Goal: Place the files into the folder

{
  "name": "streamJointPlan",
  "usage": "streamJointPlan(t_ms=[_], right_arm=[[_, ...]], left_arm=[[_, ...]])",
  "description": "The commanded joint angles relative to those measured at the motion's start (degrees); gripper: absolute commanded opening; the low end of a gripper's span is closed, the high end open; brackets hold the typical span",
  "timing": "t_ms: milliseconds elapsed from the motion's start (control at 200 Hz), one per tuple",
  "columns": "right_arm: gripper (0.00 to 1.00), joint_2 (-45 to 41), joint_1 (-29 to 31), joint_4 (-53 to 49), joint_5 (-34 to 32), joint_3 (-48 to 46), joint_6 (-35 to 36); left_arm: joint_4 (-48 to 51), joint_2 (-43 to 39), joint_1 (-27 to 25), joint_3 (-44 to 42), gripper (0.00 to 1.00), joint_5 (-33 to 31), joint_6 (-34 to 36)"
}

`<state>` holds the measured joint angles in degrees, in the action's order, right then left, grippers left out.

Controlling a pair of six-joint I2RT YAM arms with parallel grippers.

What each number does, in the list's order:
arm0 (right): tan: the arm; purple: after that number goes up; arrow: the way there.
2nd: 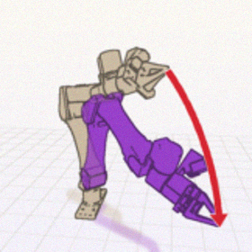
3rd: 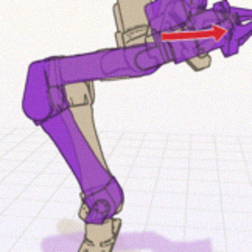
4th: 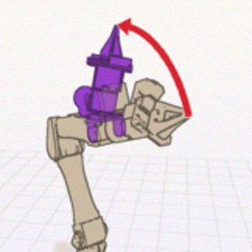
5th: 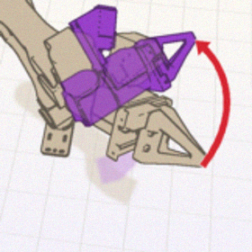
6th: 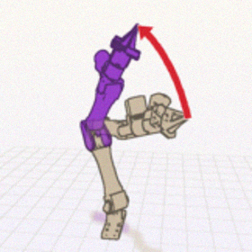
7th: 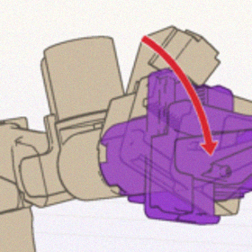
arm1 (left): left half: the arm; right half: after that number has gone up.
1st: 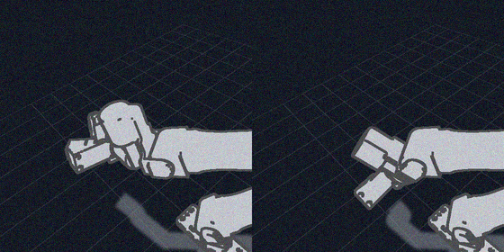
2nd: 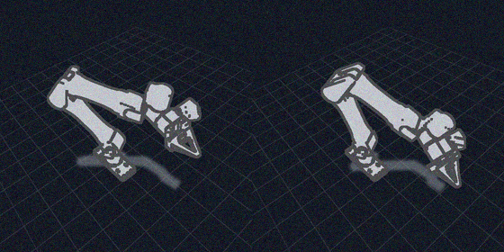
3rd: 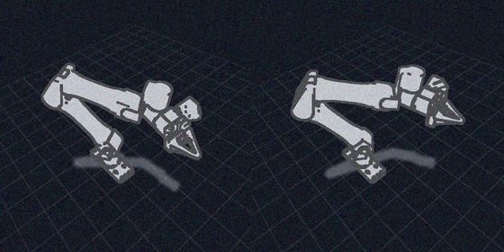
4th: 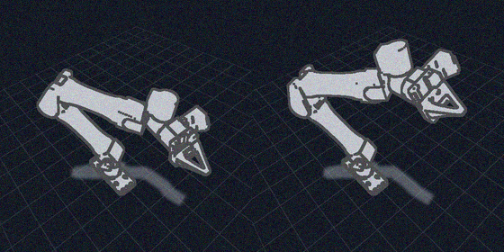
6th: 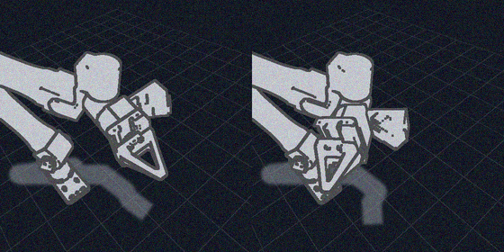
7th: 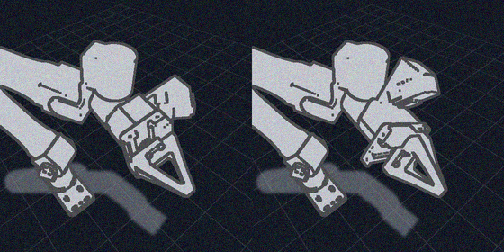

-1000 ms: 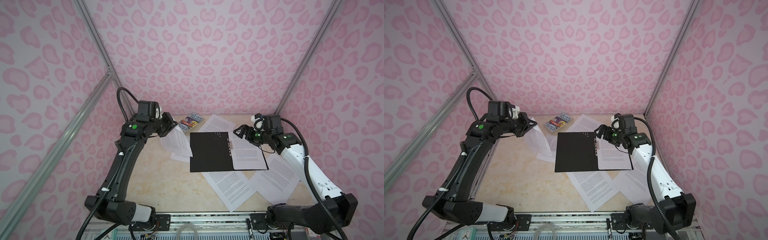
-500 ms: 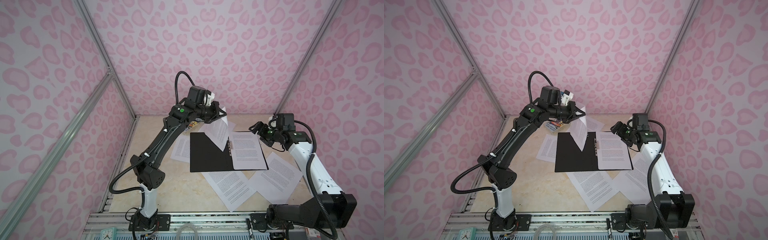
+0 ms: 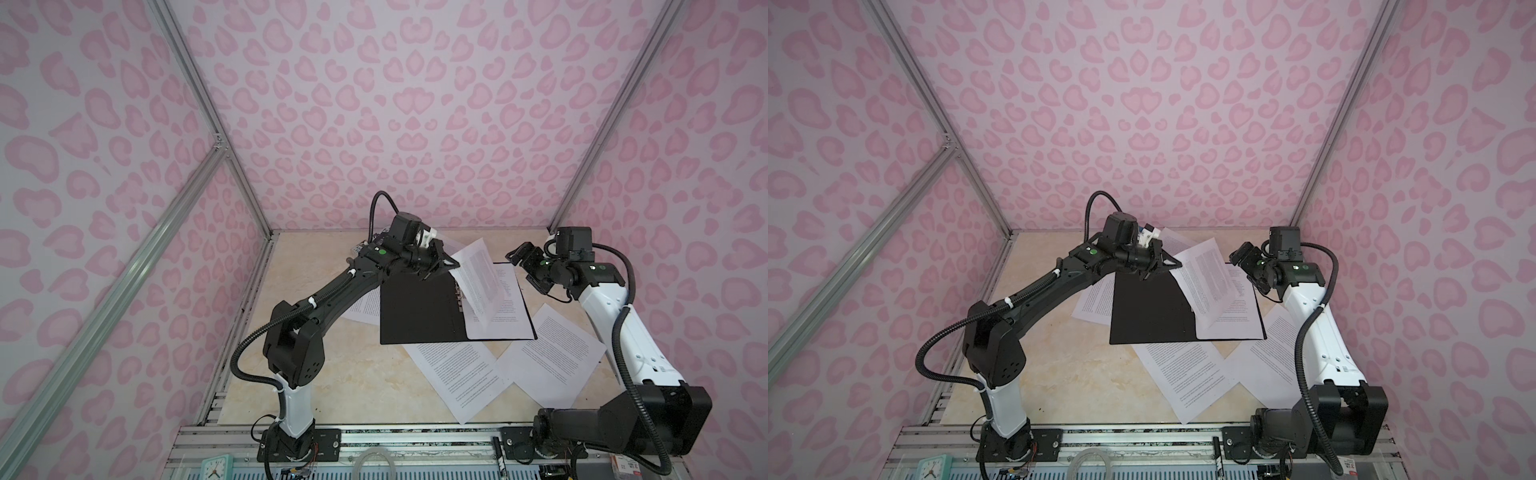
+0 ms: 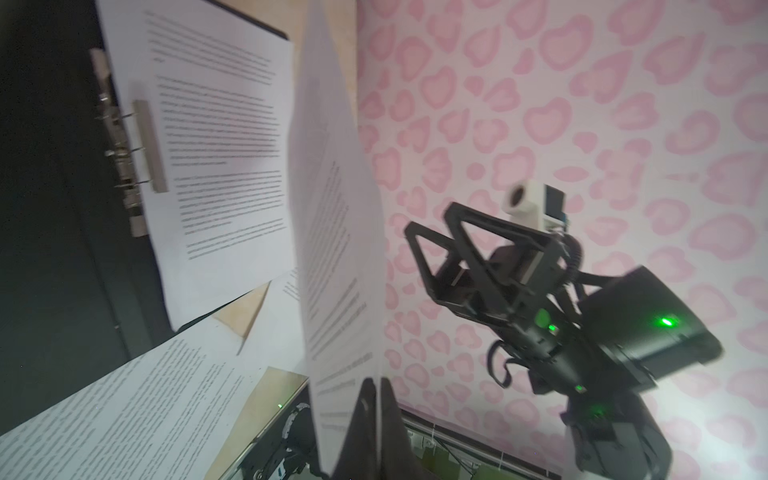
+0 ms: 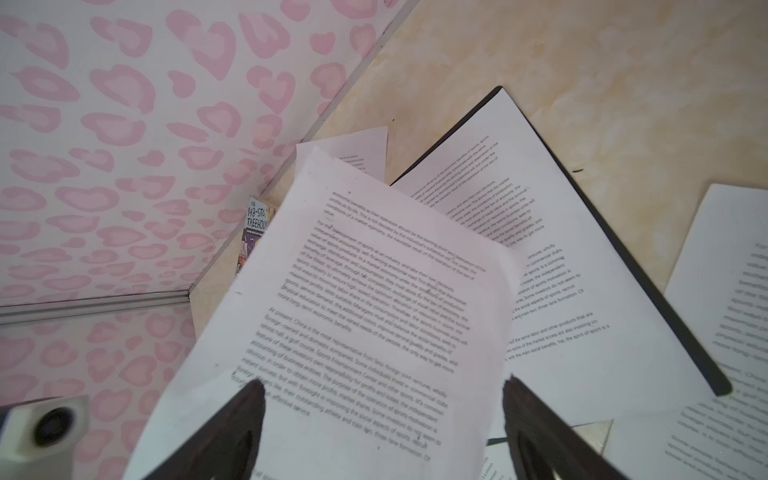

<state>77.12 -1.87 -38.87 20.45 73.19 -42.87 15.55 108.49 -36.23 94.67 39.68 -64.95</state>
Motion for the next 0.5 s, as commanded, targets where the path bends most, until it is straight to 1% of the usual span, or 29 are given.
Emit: streamJointPlan(t_ms=[0,85,220,315,400,495], right_arm=[[0.89,-0.1,0.7,-0.4,1.7,-3.4,-0.1],[0.89,-0.6,2.5,1.2,2.6,-6.6,-0.3],[0.89,0.3,6.3,2.7,2.8,-10.0,0.2],[0.89,1.4,8.4,5.7,4.1,-13.0,0.5],[0.89,3.1,9.8,6.5,5.4,-13.9,1.2],[0.89,4.8,10.8,8.8,6.4,-15.6,1.6]], left_arm=[[-7.6,-0.9,1.8,-6.8,0.04,-1.9,-2.0],[-7.6,0.9,3.7,-10.1,0.04,-3.3,-0.3],[-6.8,5.0,5.8,-12.2,0.03,-5.9,4.0],[-8.4,7.2,6.8,-14.0,0.03,-6.4,4.5],[-8.1,7.3,7.5,-15.4,0.03,-9.6,5.2],[-8.7,7.1,8.7,-17.2,0.04,-10.9,4.6]])
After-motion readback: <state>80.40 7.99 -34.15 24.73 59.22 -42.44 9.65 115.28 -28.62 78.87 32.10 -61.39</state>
